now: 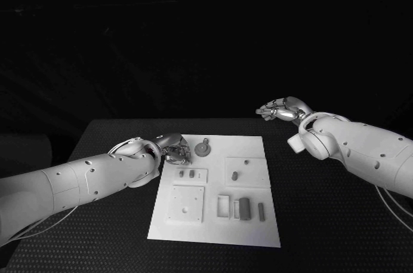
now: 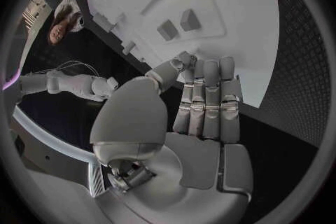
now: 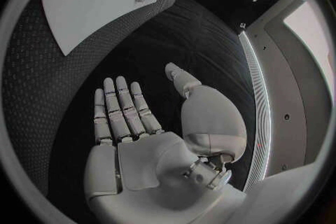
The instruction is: Assemble the parts on the task board
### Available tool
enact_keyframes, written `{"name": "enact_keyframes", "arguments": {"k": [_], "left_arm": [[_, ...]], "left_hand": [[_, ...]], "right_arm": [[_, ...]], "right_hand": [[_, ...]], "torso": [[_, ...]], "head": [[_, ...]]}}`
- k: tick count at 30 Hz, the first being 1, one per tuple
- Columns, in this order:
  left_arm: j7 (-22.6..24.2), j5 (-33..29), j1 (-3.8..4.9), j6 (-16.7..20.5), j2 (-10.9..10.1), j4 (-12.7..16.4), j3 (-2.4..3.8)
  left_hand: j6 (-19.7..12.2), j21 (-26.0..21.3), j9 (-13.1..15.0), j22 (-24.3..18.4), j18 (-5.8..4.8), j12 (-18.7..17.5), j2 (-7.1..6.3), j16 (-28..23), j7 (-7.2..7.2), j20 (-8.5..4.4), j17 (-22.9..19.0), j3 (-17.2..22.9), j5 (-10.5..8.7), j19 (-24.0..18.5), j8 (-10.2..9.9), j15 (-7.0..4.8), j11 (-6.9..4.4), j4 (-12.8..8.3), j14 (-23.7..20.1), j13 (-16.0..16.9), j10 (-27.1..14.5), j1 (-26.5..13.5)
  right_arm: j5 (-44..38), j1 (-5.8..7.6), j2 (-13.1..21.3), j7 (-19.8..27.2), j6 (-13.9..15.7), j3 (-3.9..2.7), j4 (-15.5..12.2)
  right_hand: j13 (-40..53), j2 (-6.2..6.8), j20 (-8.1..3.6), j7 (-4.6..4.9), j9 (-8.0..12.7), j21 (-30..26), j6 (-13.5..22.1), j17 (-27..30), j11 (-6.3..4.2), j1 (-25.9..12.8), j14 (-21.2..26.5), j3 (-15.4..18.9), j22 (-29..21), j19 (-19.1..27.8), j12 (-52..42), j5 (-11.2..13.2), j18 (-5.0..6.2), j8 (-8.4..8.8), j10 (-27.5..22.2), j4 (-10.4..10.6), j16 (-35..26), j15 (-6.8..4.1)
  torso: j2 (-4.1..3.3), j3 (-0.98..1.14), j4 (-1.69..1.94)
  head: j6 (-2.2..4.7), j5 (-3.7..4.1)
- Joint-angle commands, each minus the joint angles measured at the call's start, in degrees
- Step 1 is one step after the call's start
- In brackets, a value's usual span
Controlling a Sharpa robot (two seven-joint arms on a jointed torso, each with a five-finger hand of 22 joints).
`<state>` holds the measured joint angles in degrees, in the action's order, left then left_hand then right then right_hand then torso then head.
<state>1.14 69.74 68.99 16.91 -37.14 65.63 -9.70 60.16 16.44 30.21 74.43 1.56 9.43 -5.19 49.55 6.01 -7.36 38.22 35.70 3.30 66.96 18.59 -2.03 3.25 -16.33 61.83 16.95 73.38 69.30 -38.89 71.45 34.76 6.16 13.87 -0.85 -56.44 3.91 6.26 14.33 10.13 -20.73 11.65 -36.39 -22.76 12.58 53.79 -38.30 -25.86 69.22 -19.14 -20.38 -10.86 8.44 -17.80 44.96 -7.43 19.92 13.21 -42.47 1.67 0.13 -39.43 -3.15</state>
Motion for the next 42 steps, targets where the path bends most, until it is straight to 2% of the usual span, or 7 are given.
{"name": "enact_keyframes", "arguments": {"k": [1, 24, 37, 42], "left_arm": [[0.19, 1.33, -0.27, -0.96, 0.33, 0.03, 0.00], [0.21, 2.00, -0.94, -0.96, 1.86, -1.58, -0.01], [-0.45, 2.75, -0.93, -3.85, 2.96, -1.95, -0.09], [-0.27, 2.77, -0.94, -4.47, 3.32, -2.14, -0.32]], "left_hand": [[0.41, -0.08, 0.09, 0.10, 1.52, -0.25, 0.59, -0.31, 0.06, -0.15, 0.10, 0.32, 0.20, 0.04, 0.06, 0.08, 0.14, -0.14, 0.11, 0.09, 0.22, 0.06], [0.27, -0.24, 0.06, 0.24, 1.47, -0.55, 0.52, -0.49, 0.13, -0.14, 0.22, 0.29, 0.14, -0.04, -0.07, 0.13, 0.21, -0.16, 0.03, 0.13, 0.20, 0.17], [0.27, -0.29, 0.06, 0.31, 1.45, -0.64, 0.66, -0.53, 0.15, -0.13, 0.29, 0.27, 0.12, -0.03, -0.09, 0.14, 0.22, -0.11, 0.04, 0.16, 0.25, 0.17], [0.35, -0.30, 0.09, 0.40, 1.45, -0.68, 0.78, -0.52, 0.13, -0.14, 0.38, 0.22, 0.11, 0.02, -0.06, 0.13, 0.19, -0.10, 0.09, 0.21, 0.37, 0.15]], "right_arm": [[-0.03, -0.01, -0.01, 0.62, -0.53, -0.01, -0.10], [-0.03, -0.01, -0.02, 0.64, -0.52, -0.01, -0.13], [-0.03, -0.01, -0.23, 0.64, -0.58, -0.01, -0.08], [-0.03, -0.01, -0.29, 0.64, -0.56, -0.01, -0.05]], "right_hand": [[-0.04, 0.05, -0.26, 4.31, 0.02, -0.20, 0.33, 0.09, 0.06, 0.57, -0.08, 0.20, 0.10, -0.26, 0.27, 0.00, -0.61, -0.33, 0.47, 0.25, -0.30, 0.39], [-0.04, 0.05, -0.27, 4.32, 0.03, -0.32, 0.35, 0.14, 0.05, 0.58, -0.10, 0.22, 0.21, -0.31, 0.40, 0.00, -0.63, -0.38, 0.55, 0.29, -0.34, 0.39], [-0.04, 0.05, -0.28, 4.32, 0.04, -0.38, 0.36, 0.16, 0.05, 0.58, -0.11, 0.23, 0.27, -0.33, 0.46, 0.00, -0.64, -0.41, 0.58, 0.31, -0.36, 0.39], [-0.03, 0.05, -0.29, 4.32, 0.04, -0.41, 0.36, 0.17, 0.05, 0.58, -0.11, 0.24, 0.30, -0.34, 0.48, 0.00, -0.64, -0.42, 0.60, 0.32, -0.37, 0.39]], "torso": [[0.00, 0.01, -0.02], [0.01, -0.03, 0.00], [-0.02, -0.03, -0.01], [-0.01, -0.02, 0.00]], "head": [[-0.05, 0.02], [-0.20, 0.11], [-0.26, 0.11], [-0.34, 0.19]]}}
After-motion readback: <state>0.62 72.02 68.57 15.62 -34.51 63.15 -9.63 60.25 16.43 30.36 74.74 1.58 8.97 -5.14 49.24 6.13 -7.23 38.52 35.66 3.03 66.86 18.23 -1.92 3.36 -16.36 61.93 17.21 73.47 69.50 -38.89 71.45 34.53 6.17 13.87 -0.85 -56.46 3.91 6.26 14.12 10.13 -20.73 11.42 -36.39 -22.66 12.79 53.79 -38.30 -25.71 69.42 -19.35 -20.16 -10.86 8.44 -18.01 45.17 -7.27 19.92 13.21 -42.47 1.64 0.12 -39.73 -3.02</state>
